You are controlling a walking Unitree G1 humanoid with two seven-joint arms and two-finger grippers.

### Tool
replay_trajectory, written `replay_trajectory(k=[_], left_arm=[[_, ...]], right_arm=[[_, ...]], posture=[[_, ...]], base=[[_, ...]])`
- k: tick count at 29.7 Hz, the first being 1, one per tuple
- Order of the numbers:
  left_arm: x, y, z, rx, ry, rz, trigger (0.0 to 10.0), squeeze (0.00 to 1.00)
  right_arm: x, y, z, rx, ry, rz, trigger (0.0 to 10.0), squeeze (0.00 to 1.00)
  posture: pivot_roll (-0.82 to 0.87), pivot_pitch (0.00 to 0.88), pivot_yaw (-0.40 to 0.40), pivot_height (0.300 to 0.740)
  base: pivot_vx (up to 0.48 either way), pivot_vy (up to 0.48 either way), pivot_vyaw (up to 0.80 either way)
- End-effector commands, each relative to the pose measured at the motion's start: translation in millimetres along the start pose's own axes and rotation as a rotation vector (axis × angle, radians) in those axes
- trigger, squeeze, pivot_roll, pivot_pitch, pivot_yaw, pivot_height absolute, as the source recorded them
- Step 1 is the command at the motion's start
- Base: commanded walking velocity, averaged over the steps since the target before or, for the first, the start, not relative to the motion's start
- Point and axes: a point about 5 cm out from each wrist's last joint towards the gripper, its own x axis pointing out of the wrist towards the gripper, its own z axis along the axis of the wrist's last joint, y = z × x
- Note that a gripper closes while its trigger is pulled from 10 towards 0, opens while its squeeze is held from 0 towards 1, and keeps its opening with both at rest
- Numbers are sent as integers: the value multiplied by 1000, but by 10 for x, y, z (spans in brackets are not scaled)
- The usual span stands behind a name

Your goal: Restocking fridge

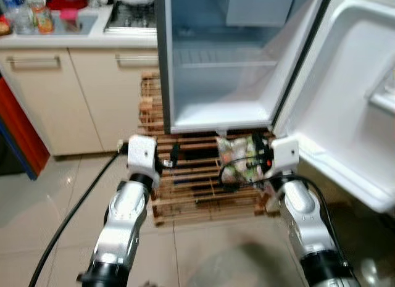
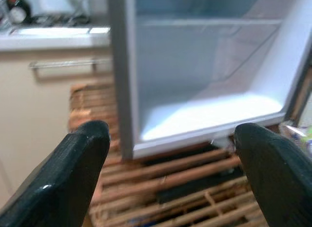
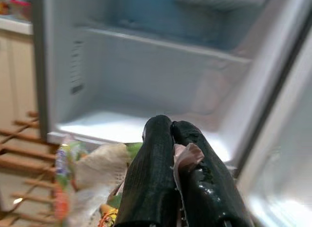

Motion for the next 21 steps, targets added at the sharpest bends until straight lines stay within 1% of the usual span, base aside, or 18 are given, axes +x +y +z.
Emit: replay_trajectory(k=[1,4,7,13,16,17,18,19,20,21], left_arm=[[32,-62,77,3,-31,-21,10000,0],[45,-87,122,25,-48,-43,10000,0],[60,-97,145,28,-55,-45,10000,0],[72,-87,163,22,-59,-38,10000,0],[74,-96,183,16,-65,-43,10000,0],[76,-115,208,12,-79,-53,10000,0],[76,-115,208,12,-79,-53,10000,0],[78,-135,230,26,-88,-63,10000,0],[83,-176,254,37,-93,-86,10000,0],[83,-176,254,37,-93,-86,10000,0]], right_arm=[[43,-81,61,-17,-19,-17,0,243],[64,-94,82,-37,-24,-27,0,243],[73,-117,92,-63,-24,-50,0,243],[93,-105,70,-60,-12,-54,0,243],[146,-100,104,-62,-20,-64,0,243],[182,-128,121,-50,-22,-96,0,247],[182,-128,121,-50,-22,-96,0,247],[214,-147,126,-22,-17,-120,0,243],[282,-149,130,29,-7,-146,0,243],[282,-149,130,29,-7,-146,0,243]], posture=[[-103,0,-44,740],[-105,0,-44,740],[-103,0,-47,740],[-95,0,-51,740],[-91,0,-53,740],[-88,0,-54,740],[-88,0,-54,740],[-86,0,-56,740],[-86,0,-56,740],[-86,0,-56,740]], base=[[480,0,0],[480,0,0],[480,0,0],[480,0,0],[480,0,0],[480,0,0],[480,0,0],[480,0,0],[0,0,0],[0,0,0]])
